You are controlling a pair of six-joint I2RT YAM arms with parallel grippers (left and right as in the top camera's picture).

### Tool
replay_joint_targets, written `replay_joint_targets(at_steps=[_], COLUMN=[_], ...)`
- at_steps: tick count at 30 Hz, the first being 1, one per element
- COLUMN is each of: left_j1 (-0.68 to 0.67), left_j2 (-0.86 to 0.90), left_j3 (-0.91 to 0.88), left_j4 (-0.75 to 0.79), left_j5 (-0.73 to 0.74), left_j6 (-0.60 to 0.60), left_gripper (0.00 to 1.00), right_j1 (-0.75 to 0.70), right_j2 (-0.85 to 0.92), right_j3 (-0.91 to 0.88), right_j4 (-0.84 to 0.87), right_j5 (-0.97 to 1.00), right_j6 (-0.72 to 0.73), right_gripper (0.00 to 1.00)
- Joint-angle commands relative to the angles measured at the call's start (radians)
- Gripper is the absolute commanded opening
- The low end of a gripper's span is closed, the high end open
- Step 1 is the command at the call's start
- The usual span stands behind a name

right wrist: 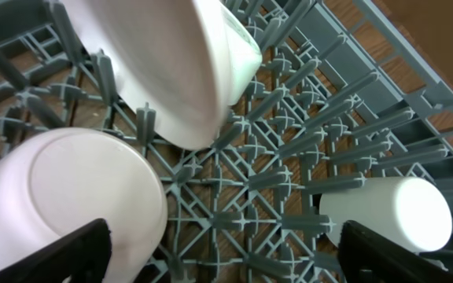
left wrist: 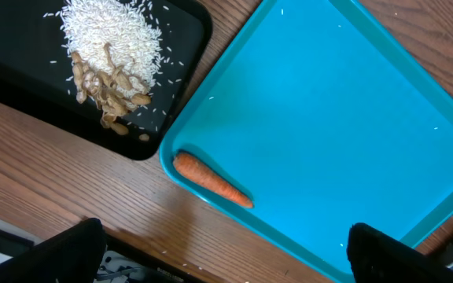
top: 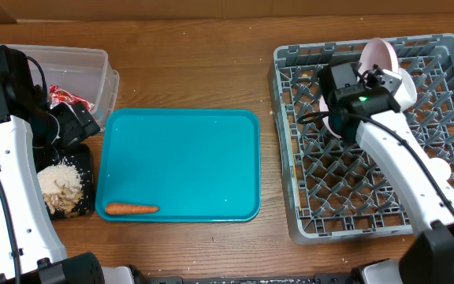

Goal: Sort waste into correct bins and load items into the dishwasher
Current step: 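Carry the plate into the rack's back right and stand it upright, then grasp the orange carrot on the teal tray with the left gripper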

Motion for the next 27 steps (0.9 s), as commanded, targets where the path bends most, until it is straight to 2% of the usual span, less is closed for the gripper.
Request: replay_joint_targets(at_steps=[1, 4, 8, 13, 23, 27], left_j1=[0.001, 0.001, 0.000, 0.000, -0.002, -0.008], left_j2=[-0.008, -0.008, -0.006, -0.006, -0.006, -0.006], left_j3=[0.013, 0.013, 0.013, 0.013, 0.011, -0.012], left_j4=[0.000, 0.001, 0.006, 0.005, -0.023, -0.074], left_j5=[-0.003, -0.003, -0.003, -0.003, 0.008, 0.085], left_j6=[0.023, 0.023, 0.022, 0.022, 0.016, -0.058], left_gripper=[1.00, 1.00, 1.00, 1.00, 1.00, 1.00], right_j1=[0.001, 0.001, 0.001, 0.025, 0.163, 0.161], right_j2=[-0.108, -0.173, -0.249, -0.267, -0.217, -0.203], right_j3=[0.040, 0.063, 0.074, 0.073, 0.072, 0.072], right_j4=[-0.002, 0.014, 0.038, 0.025, 0.006, -0.008], right_j5=[-0.056, -0.208, -0.585, -0.959, -0.980, -0.956], right_j6=[-0.019, -0.161, -0.386, -0.476, -0.471, -0.463], right_gripper=[1.00, 1.00, 1.00, 1.00, 1.00, 1.00])
